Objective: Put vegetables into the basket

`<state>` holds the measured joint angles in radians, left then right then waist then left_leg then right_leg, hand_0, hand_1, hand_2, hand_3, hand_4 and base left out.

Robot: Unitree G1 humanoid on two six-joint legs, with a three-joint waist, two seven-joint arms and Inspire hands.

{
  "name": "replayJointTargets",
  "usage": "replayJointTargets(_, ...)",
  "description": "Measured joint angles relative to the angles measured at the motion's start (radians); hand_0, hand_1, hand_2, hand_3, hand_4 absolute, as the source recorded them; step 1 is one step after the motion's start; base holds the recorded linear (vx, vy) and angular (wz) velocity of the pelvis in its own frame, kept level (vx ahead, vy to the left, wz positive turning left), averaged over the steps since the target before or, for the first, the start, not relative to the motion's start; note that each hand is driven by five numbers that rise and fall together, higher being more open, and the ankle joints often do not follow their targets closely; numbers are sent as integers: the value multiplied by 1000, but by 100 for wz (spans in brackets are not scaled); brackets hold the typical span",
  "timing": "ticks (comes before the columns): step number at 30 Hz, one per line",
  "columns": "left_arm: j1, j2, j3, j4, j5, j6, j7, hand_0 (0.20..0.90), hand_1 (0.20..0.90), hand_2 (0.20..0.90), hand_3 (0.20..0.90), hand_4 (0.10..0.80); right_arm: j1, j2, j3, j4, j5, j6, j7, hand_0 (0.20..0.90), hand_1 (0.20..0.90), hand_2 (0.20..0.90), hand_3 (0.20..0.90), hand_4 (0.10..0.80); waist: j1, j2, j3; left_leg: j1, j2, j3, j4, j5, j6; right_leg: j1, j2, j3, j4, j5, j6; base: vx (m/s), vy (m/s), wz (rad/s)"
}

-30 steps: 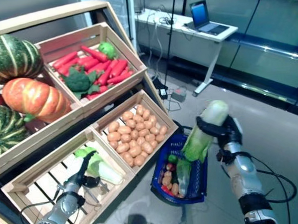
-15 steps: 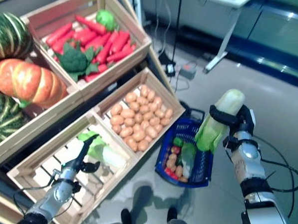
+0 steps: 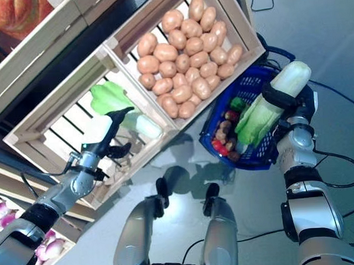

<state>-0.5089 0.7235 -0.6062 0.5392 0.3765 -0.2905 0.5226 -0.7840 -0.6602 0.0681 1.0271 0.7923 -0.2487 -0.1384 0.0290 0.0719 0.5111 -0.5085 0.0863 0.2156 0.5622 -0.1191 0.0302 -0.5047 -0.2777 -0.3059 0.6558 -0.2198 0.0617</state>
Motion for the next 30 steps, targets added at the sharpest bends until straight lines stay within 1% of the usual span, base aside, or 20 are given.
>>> replayJointTargets(2,0,16,0,0,-1,0,21,900,900,900,900,800,-16,-4,0,29,0,0,-4,300,300,300,300,400,-4,1,3,-65,0,-10,83,-31,8,-61,-24,11,85,-35,-9,-81,42,10)
replayJointTargets(3,1,17,0,0,-4,0,35,900,900,900,900,800,-17,-6,7,34,0,0,-11,300,300,300,300,400,-6,1,6,-93,1,-13,126,-47,11,-87,-35,18,127,-51,-9,-64,37,8)
replayJointTargets(4,1,17,-1,0,-9,0,41,900,900,900,900,800,-17,-8,11,34,0,0,-15,300,300,300,300,400,-7,1,11,-104,2,-13,146,-57,9,-101,-40,25,148,-58,-10,-80,38,4)
replayJointTargets(5,2,18,-5,-1,-17,0,47,900,900,900,900,800,-17,-8,21,36,0,0,-18,300,300,300,300,400,-6,2,13,-126,4,-12,172,-65,13,-124,-46,30,175,-64,-10,-73,38,0)
replayJointTargets(6,2,18,-7,-1,-19,0,53,900,900,900,900,800,-17,-8,25,36,1,1,-18,564,564,564,564,576,-5,3,13,-142,4,-11,189,-66,14,-141,-49,35,191,-66,-11,-64,47,0)
replayJointTargets(7,1,22,-10,-8,-21,0,61,900,900,900,900,800,-19,-8,26,37,2,2,-18,900,900,900,900,800,-6,3,14,-157,4,-11,206,-72,18,-157,-55,41,210,-71,-13,-39,43,3)
replayJointTargets(9,1,23,-14,-22,-20,-1,80,900,900,900,900,800,-23,-9,26,37,5,2,-19,900,900,900,900,800,-6,3,14,-177,0,-9,224,-74,18,-184,-62,51,236,-76,-13,-58,36,2)
replayJointTargets(10,-1,24,-16,-33,-19,-2,91,900,900,900,900,800,-30,-10,26,38,4,2,-18,900,900,900,900,800,-7,4,14,-188,-1,-4,235,-77,23,-200,-68,57,251,-80,-13,-66,47,-2)
replayJointTargets(13,-1,23,-17,-52,-15,-2,120,900,900,900,900,800,-46,-10,26,49,5,2,-18,900,900,900,900,800,-10,6,14,-198,-1,5,240,-77,23,-221,-73,69,262,-80,-14,-17,48,-6)
replayJointTargets(15,-2,24,-17,-59,-14,-1,134,900,900,900,900,800,-49,-10,26,64,6,2,-9,900,900,900,900,800,-11,6,14,-196,-1,7,238,-74,18,-221,-72,71,262,-80,-14,-10,26,-5)
replayJointTargets(19,-22,26,-17,-59,-12,0,162,900,900,900,900,800,-54,-14,26,72,51,2,32,900,900,900,900,800,-11,7,14,-193,0,9,235,-73,18,-221,-67,71,259,-82,-17,-7,1,-3)
replayJointTargets(21,-38,30,-19,-58,7,1,170,900,900,900,900,800,-59,-14,27,72,82,3,64,900,900,900,900,800,-10,7,14,-194,4,9,237,-74,15,-222,-60,72,256,-79,-14,-17,6,-6)
replayJointTargets(22,-44,31,-19,-57,9,3,170,900,900,900,900,800,-60,-14,27,72,82,4,69,900,900,900,900,800,-8,7,14,-194,7,10,236,-75,14,-222,-58,73,254,-81,-17,9,14,-5)
replayJointTargets(23,-52,33,-19,-57,13,8,171,900,900,900,900,800,-60,-14,27,72,82,5,77,900,900,900,900,800,-8,7,14,-193,9,10,235,-74,13,-222,-55,73,253,-78,-13,31,20,-6)
replayJointTargets(24,-64,34,-19,-56,15,27,177,900,900,900,900,800,-62,-14,28,72,82,5,82,900,900,900,900,800,-8,7,14,-192,16,12,233,-75,13,-222,-51,74,249,-78,-13,-19,23,-7)
replayJointTargets(27,-101,39,-27,-24,38,70,191,900,900,900,900,800,-65,-14,35,72,82,5,84,900,900,900,900,800,-11,7,14,-191,22,12,233,-77,8,-220,-40,75,244,-79,-17,17,17,-8)
replayJointTargets(30,-155,52,-70,26,87,114,195,900,900,900,900,800,-66,-16,35,72,82,4,84,900,900,900,900,800,-14,7,14,-188,28,14,233,-80,6,-219,-34,76,242,-78,-16,9,21,-5)
